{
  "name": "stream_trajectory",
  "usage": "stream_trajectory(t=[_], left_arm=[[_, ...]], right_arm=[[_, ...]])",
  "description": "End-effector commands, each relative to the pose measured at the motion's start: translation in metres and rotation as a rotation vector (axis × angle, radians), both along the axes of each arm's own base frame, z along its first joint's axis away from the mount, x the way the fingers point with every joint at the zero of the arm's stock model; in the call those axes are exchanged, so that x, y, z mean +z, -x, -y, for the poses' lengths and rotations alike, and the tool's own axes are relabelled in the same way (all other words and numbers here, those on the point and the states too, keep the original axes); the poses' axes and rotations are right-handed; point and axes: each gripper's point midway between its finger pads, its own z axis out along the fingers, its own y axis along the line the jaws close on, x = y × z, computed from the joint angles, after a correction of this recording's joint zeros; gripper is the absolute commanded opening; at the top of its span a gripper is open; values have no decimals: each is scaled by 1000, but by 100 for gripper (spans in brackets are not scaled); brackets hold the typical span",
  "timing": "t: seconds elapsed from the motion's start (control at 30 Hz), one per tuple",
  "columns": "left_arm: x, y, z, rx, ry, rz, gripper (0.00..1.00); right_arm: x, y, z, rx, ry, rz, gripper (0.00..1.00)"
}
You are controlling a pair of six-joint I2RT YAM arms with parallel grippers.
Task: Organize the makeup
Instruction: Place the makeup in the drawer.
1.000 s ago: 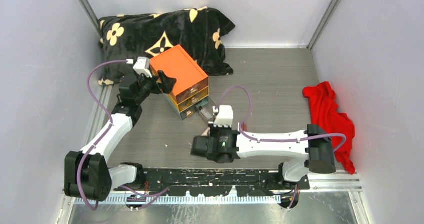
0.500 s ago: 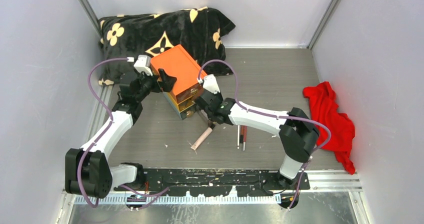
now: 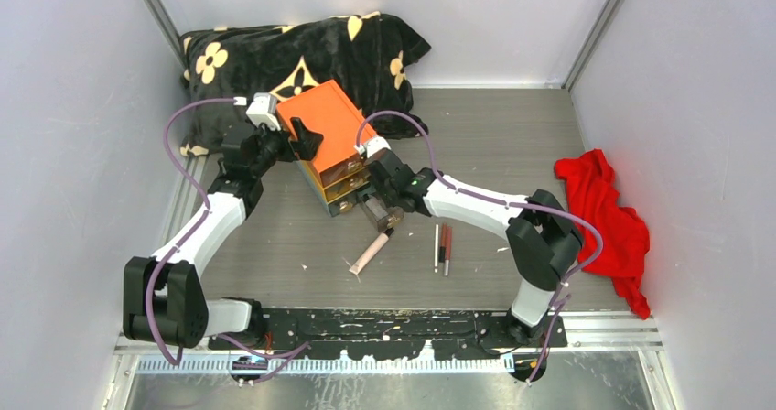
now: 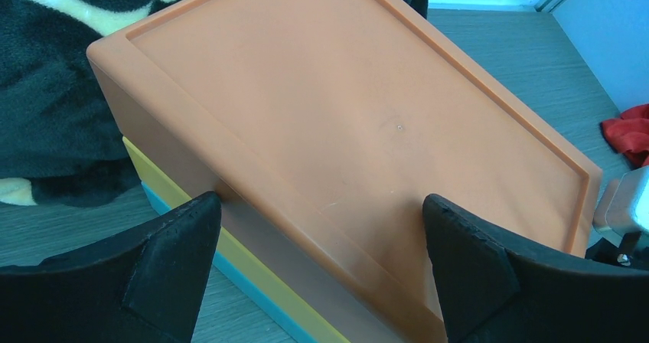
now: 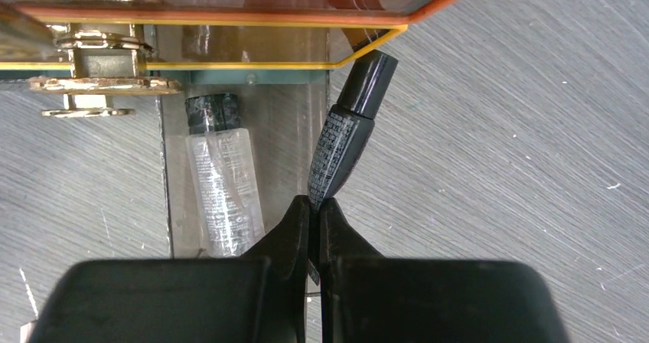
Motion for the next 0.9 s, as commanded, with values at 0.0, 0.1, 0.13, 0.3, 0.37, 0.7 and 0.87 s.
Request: stream_trajectory(t=[0.0, 0.1, 0.13, 0.3, 0.37, 0.7, 0.87], left_arm=[[-42, 13, 19, -115, -75, -111, 100], [-42, 14, 19, -116, -79, -111, 100], [-42, 14, 18, -115, -79, -112, 100], [-41, 14, 19, -115, -75, -111, 100], [-39, 14, 19, -114, -76, -108, 100], [-41, 16, 16, -106, -88, -113, 100], [-41, 14, 15, -105, -104, -120, 100]], right_arm=[[23, 14, -24, 126, -117, -21, 1], [26, 28, -28, 172, -166, -51, 7], [30, 32, -31, 194, -193, -53, 11], [43, 41, -34, 231, -248, -52, 34], [47, 43, -32, 230, -249, -49, 44], [71, 38, -7, 158, -224, 35, 64], [97, 44, 7, 201, -226, 119, 69]])
